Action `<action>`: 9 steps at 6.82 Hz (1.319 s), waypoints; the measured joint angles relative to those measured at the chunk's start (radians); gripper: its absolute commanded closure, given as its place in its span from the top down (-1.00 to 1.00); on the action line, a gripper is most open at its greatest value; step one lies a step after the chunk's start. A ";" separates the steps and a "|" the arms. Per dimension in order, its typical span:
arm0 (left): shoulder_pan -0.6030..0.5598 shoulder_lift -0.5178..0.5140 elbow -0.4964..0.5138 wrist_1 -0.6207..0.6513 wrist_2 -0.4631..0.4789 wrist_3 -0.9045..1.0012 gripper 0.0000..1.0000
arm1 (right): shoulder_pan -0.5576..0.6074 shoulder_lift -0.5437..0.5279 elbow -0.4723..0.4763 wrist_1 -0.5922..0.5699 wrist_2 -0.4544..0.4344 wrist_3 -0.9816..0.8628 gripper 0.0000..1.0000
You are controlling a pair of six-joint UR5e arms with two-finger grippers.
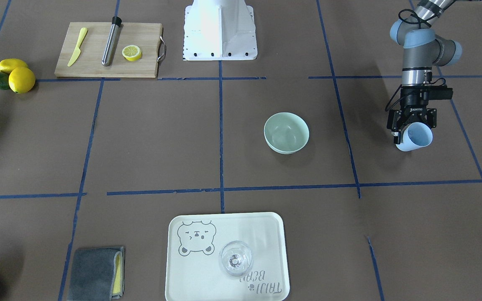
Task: Pour ice into bowl
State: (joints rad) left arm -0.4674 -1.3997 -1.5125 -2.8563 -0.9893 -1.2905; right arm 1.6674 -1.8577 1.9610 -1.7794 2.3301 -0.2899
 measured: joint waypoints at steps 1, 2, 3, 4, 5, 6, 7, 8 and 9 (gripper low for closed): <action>0.001 0.000 0.001 0.000 0.000 0.002 -1.00 | 0.000 0.000 0.000 0.000 0.000 0.000 1.00; 0.002 0.001 -0.006 0.000 -0.005 0.018 -1.00 | 0.000 0.000 -0.001 0.000 0.000 0.000 1.00; 0.002 0.011 -0.033 -0.004 -0.008 0.080 -1.00 | 0.000 0.001 -0.002 0.000 0.000 0.000 1.00; 0.001 0.028 -0.095 -0.015 -0.017 0.211 -0.76 | 0.000 0.001 -0.002 0.000 0.000 0.000 1.00; -0.005 0.037 -0.180 -0.024 -0.068 0.382 -0.72 | 0.000 0.001 -0.003 0.000 0.000 0.000 1.00; -0.029 0.033 -0.240 -0.029 -0.158 0.503 -0.69 | 0.000 0.001 -0.005 0.000 0.000 0.000 1.00; -0.059 0.020 -0.265 -0.029 -0.232 0.551 -0.73 | 0.000 0.000 -0.007 0.000 0.000 0.000 1.00; -0.075 0.007 -0.276 -0.026 -0.270 0.570 -0.94 | 0.000 0.000 -0.008 0.000 0.001 0.000 1.00; -0.080 -0.003 -0.276 -0.020 -0.282 0.581 -1.00 | 0.000 -0.001 -0.009 0.000 0.001 0.000 1.00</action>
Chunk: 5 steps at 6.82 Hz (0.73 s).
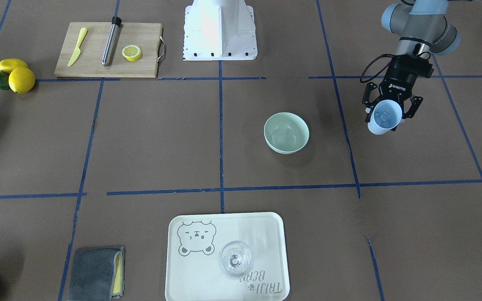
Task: Pour ice into bowl
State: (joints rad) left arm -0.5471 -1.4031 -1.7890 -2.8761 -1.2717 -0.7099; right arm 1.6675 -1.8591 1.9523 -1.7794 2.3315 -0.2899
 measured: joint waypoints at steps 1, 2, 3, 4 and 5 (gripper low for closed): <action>0.000 -0.015 0.005 0.017 0.005 0.004 -1.00 | 0.000 -0.002 0.000 0.000 0.000 0.000 1.00; 0.001 -0.043 0.007 0.072 0.048 0.007 -1.00 | 0.000 -0.003 0.001 0.000 0.000 -0.001 1.00; 0.011 -0.080 0.002 0.155 0.127 0.034 -1.00 | 0.000 -0.004 0.001 0.000 0.000 -0.001 1.00; 0.031 -0.107 -0.005 0.218 0.210 0.104 -1.00 | 0.000 -0.004 0.001 0.000 0.000 -0.002 1.00; 0.059 -0.129 -0.007 0.270 0.294 0.188 -1.00 | 0.000 -0.005 0.000 0.000 0.000 -0.002 1.00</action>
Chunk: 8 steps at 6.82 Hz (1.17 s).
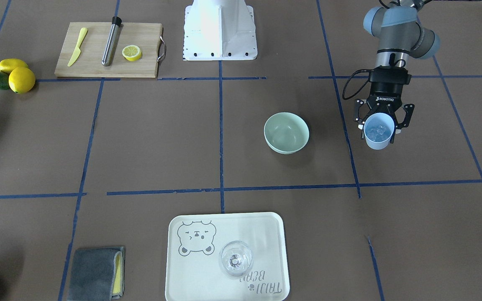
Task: Pour ice into bowl
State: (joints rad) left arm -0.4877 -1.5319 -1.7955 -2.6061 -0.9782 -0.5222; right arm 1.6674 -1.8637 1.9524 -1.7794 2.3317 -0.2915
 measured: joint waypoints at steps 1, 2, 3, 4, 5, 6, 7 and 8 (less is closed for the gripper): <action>0.040 -0.039 0.002 0.072 0.084 0.054 -1.00 | 0.000 0.000 -0.001 0.000 0.000 0.000 1.00; 0.085 -0.101 0.005 0.182 0.160 0.080 -1.00 | 0.000 0.000 -0.001 0.000 0.000 0.000 1.00; 0.119 -0.162 0.009 0.304 0.205 0.089 -1.00 | 0.000 0.000 0.000 0.000 0.000 -0.001 1.00; 0.148 -0.209 0.014 0.418 0.248 0.115 -1.00 | 0.000 0.000 0.000 0.000 -0.001 -0.001 1.00; 0.169 -0.229 0.014 0.480 0.291 0.187 -1.00 | 0.000 0.000 0.000 0.000 -0.001 -0.001 1.00; 0.186 -0.236 0.014 0.506 0.329 0.295 -1.00 | 0.000 0.001 0.000 0.000 -0.001 -0.002 1.00; 0.199 -0.237 0.014 0.514 0.354 0.393 -1.00 | 0.000 0.001 -0.001 0.000 -0.002 -0.002 1.00; 0.211 -0.237 0.016 0.516 0.372 0.481 -1.00 | 0.000 0.001 -0.002 0.000 -0.002 -0.002 1.00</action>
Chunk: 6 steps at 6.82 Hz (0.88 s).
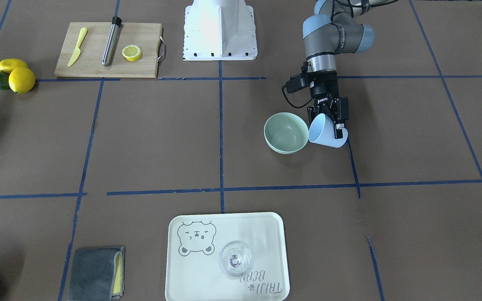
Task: Pour ice into bowl
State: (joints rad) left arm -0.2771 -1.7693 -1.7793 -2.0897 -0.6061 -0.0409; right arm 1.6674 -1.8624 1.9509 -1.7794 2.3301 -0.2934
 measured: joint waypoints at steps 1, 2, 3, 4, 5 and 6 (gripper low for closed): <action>0.007 0.000 0.003 0.002 0.016 0.082 -1.00 | 0.000 0.000 0.000 0.000 0.000 -0.001 1.00; 0.011 0.000 0.007 0.003 0.033 0.164 -1.00 | 0.000 0.000 0.000 0.000 0.000 -0.001 1.00; 0.014 0.000 0.012 0.003 0.052 0.261 -1.00 | 0.000 -0.001 0.000 0.000 0.000 -0.001 1.00; 0.018 -0.004 0.019 0.003 0.077 0.360 -1.00 | 0.000 -0.001 0.000 0.000 0.000 0.000 1.00; 0.021 -0.008 0.025 0.004 0.095 0.453 -1.00 | 0.000 -0.001 -0.001 0.000 0.000 0.000 1.00; 0.025 -0.013 0.029 0.004 0.115 0.544 -1.00 | 0.000 -0.001 -0.001 0.000 0.000 0.000 1.00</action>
State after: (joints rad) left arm -0.2518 -1.7821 -1.7501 -2.0862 -0.4915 0.5034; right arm 1.6674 -1.8638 1.9499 -1.7794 2.3301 -0.2934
